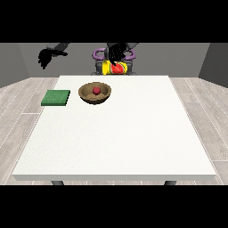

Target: Pick the cup and pour the ball into the bowl, then pick the bowl and place it on the pad

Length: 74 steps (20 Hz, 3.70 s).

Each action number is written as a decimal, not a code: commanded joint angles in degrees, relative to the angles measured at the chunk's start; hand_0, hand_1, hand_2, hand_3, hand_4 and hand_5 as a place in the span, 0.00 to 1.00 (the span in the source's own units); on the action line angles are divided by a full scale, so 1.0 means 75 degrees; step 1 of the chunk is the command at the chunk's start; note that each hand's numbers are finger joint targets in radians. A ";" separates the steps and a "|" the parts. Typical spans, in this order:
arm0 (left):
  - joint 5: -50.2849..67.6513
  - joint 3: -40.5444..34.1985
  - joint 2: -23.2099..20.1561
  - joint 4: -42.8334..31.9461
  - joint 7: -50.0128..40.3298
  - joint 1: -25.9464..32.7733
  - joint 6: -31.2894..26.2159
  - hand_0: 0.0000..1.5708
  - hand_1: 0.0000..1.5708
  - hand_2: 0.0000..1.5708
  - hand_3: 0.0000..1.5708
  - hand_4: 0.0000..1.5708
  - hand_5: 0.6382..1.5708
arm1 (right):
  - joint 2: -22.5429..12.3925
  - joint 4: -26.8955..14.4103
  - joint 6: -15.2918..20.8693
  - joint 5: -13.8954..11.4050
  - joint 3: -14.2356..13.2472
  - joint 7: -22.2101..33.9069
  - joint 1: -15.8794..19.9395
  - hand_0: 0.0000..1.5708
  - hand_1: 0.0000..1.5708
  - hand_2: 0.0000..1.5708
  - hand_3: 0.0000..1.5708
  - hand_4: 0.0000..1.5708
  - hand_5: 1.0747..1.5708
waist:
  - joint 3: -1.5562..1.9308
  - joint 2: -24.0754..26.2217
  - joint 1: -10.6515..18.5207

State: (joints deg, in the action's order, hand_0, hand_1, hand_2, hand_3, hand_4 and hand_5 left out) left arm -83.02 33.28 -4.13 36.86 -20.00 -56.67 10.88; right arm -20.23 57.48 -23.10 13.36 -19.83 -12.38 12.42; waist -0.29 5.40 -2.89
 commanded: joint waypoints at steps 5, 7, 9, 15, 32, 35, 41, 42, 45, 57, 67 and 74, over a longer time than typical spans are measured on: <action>0.3851 -0.3211 0.0527 0.1460 0.0195 0.1520 0.2086 0.57 0.57 0.54 0.30 0.80 0.86 | 0.0255 0.0207 0.0377 0.0026 -0.0060 0.0001 -0.0116 0.00 0.00 0.00 0.00 0.16 0.99 | -0.0122 -0.0390 0.0560; 0.5058 -0.3586 0.0536 0.1878 0.0561 0.2010 0.2458 0.00 0.00 0.00 0.00 0.40 1.00 | 0.0485 0.0288 0.0447 0.0010 0.0078 -0.0016 0.0092 0.00 0.00 0.00 0.00 0.22 0.99 | -0.0161 -0.0951 0.0387; 0.6333 -0.3764 0.0541 0.2319 0.1127 0.2429 0.2487 0.00 0.00 0.00 0.00 0.00 0.97 | 0.0757 0.0403 0.0671 -0.0068 0.0198 -0.0104 0.0264 0.00 0.00 0.00 0.00 0.21 0.99 | -0.0153 -0.1232 0.0252; 0.9323 -0.3655 0.0548 0.3494 0.3598 0.3717 0.1500 0.00 0.00 0.00 0.00 0.00 0.99 | 0.1604 0.0728 0.1998 -0.0648 0.0604 -0.0027 0.0633 0.00 0.00 0.00 0.00 0.13 1.00 | -0.0033 -0.1491 0.0740; 1.0132 -0.4135 0.0011 0.4631 0.4831 0.4791 -0.0666 0.00 0.00 0.00 0.00 0.00 0.99 | 0.1504 -0.2084 0.2706 -0.0433 0.0033 -0.1519 0.1795 0.00 0.00 0.00 0.00 0.12 0.98 | 0.0043 -0.1868 0.1501; 1.0093 -0.4342 -0.0061 0.4568 0.4601 0.4366 -0.0558 0.00 0.00 0.00 0.00 0.00 0.99 | 0.1762 -0.2588 0.2753 -0.0621 0.0289 -0.2253 0.1956 0.00 0.00 0.00 0.00 0.10 0.98 | 0.0043 -0.2184 0.1296; 1.0230 -0.4514 -0.0362 0.5047 0.4055 0.4361 -0.0917 0.00 0.00 0.00 0.00 0.00 0.99 | 0.2080 -0.3252 0.3166 -0.0636 0.0371 -0.2528 0.2248 0.00 0.00 0.00 0.00 0.04 0.98 | 0.0043 -0.2026 0.1371; 1.0370 -0.4578 -0.0507 0.4907 0.4359 0.4591 -0.1222 0.00 0.00 0.00 0.00 0.00 0.99 | 0.2215 -0.3258 0.3254 -0.0614 0.0395 -0.2483 0.2273 0.00 0.00 0.00 0.00 0.09 0.99 | 0.0042 -0.2084 0.1431; 1.0301 -0.4384 -0.0340 0.5424 0.4209 0.4229 -0.1042 0.00 0.00 0.00 0.00 0.00 1.00 | 0.1856 -0.3766 0.3700 -0.0264 -0.0286 -0.1945 0.1825 0.50 0.50 0.25 0.00 0.28 0.92 | 0.0052 -0.2655 0.1603; 1.0530 -0.4591 -0.0321 0.4522 0.4607 0.4706 -0.1282 0.00 0.00 0.00 0.00 0.59 0.86 | 0.1279 -0.3338 0.6711 -0.2811 0.1449 0.0254 0.1806 1.00 1.00 1.00 0.75 0.57 0.99 | 0.0000 -0.1545 0.1797; 1.0740 -0.5452 -0.0749 0.3249 0.4742 0.5575 -0.1115 0.00 0.00 0.00 0.00 0.64 0.82 | 0.0725 -0.2363 0.5311 -0.3268 0.2366 0.3976 0.3126 1.00 1.00 1.00 0.50 0.52 1.00 | 0.0031 0.0351 0.0178; 1.0763 -0.5316 -0.0817 0.3956 0.4699 0.5653 -0.1355 0.00 0.00 0.00 0.00 0.65 0.85 | -0.0240 -0.1945 0.4595 -0.2718 0.1570 0.3381 0.2313 1.00 1.00 1.00 0.30 0.53 1.00 | 0.0039 -0.0370 0.0551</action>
State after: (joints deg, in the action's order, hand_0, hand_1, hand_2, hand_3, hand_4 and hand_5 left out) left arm -1.47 -7.49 -10.91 64.74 15.35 -14.91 0.18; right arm -19.39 41.07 13.63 -7.33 -6.99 12.27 31.28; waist -0.06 4.36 0.50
